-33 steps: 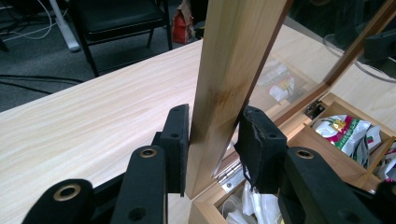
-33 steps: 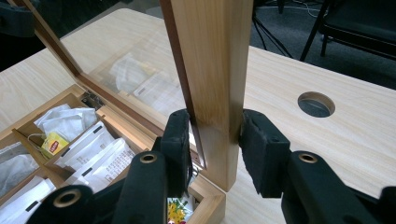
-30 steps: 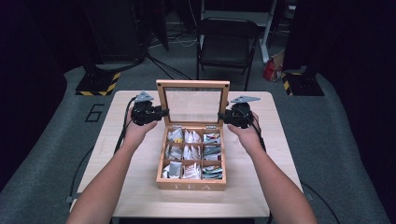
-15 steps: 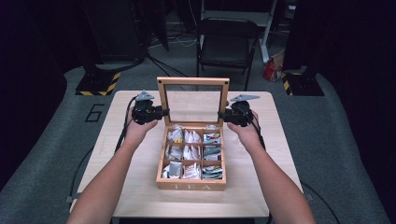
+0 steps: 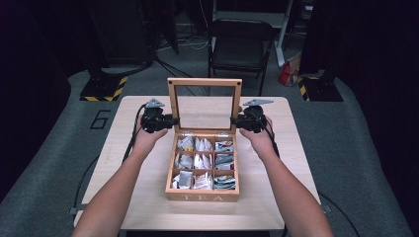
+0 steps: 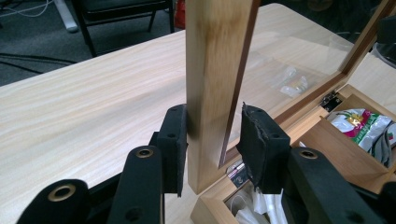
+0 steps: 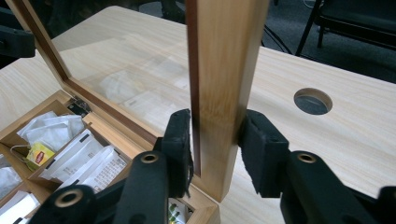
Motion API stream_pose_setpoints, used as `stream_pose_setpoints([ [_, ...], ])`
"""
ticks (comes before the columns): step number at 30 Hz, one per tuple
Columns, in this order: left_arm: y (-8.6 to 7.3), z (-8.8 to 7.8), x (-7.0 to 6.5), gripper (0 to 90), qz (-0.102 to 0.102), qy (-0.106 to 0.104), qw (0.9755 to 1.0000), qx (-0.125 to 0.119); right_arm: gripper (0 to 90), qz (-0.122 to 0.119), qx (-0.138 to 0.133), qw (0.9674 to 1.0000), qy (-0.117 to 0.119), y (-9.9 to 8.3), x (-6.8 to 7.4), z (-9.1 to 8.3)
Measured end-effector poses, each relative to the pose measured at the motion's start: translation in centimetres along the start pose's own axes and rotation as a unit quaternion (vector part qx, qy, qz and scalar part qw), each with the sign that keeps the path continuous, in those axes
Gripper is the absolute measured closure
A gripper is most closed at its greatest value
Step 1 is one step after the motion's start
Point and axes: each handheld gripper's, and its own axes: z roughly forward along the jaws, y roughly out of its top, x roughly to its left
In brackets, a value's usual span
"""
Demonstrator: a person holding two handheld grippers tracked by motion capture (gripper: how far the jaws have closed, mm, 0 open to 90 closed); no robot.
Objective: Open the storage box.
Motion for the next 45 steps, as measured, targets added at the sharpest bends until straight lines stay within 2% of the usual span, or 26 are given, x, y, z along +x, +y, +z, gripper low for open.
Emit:
stream_pose_setpoints([
  [3, -0.2, 0.1, 0.2, 60.6, -0.004, 0.000, 1.0000, 0.004, 60.5, -0.003, 0.002, 1.0000, -0.005, -0.1, 0.0, 0.2],
  [5, -0.3, 0.1, 0.2, 60.2, -0.006, 0.000, 1.0000, 0.005, 60.6, 0.007, 0.001, 1.0000, -0.004, -0.1, 0.0, 0.3],
  [11, -0.5, 0.0, 0.3, 59.3, -0.008, -0.008, 0.9999, 0.005, 61.2, 0.015, 0.001, 0.9999, -0.005, -0.1, -0.4, 0.6],
  [17, -0.6, -0.2, 0.2, 58.5, -0.006, -0.007, 0.9999, 0.008, 60.8, 0.016, 0.002, 0.9998, -0.008, -0.1, -0.3, 0.6],
  [21, -0.6, -0.5, 0.2, 57.3, 0.000, -0.003, 1.0000, 0.008, 56.6, 0.017, 0.006, 0.9998, -0.008, -0.1, -0.2, 0.5],
  [24, -0.6, -0.6, 0.4, 56.7, -0.005, 0.000, 1.0000, 0.004, 55.7, 0.011, 0.006, 0.9999, -0.011, -0.1, -0.2, 0.4],
  [26, -0.7, -0.8, 0.6, 56.6, 0.003, 0.001, 0.9999, 0.010, 55.5, 0.015, 0.004, 0.9998, -0.012, -0.1, -0.3, 0.2],
  [31, -1.1, -1.2, 0.9, 55.8, -0.002, 0.000, 0.9999, 0.011, 54.8, 0.014, 0.002, 0.9998, -0.011, -0.3, -0.5, -0.6],
  [32, -1.2, -1.3, 0.8, 55.6, -0.009, 0.000, 0.9999, 0.005, 54.6, 0.013, 0.002, 0.9998, -0.012, -0.3, -0.5, -0.8],
  [34, -1.2, -1.7, 0.8, 55.5, -0.001, 0.001, 1.0000, 0.009, 54.4, 0.014, -0.001, 0.9998, -0.013, -0.5, -0.4, -1.3],
  [38, -1.4, -2.6, 0.9, 55.5, -0.003, 0.002, 1.0000, 0.006, 54.3, -0.005, 0.002, 0.9998, -0.017, -0.8, 0.0, -2.4],
  [45, -1.6, -4.2, 0.8, 55.5, -0.014, 0.005, 0.9999, -0.006, 53.1, -0.013, -0.010, 0.9997, -0.016, -1.1, 1.3, -4.1],
])
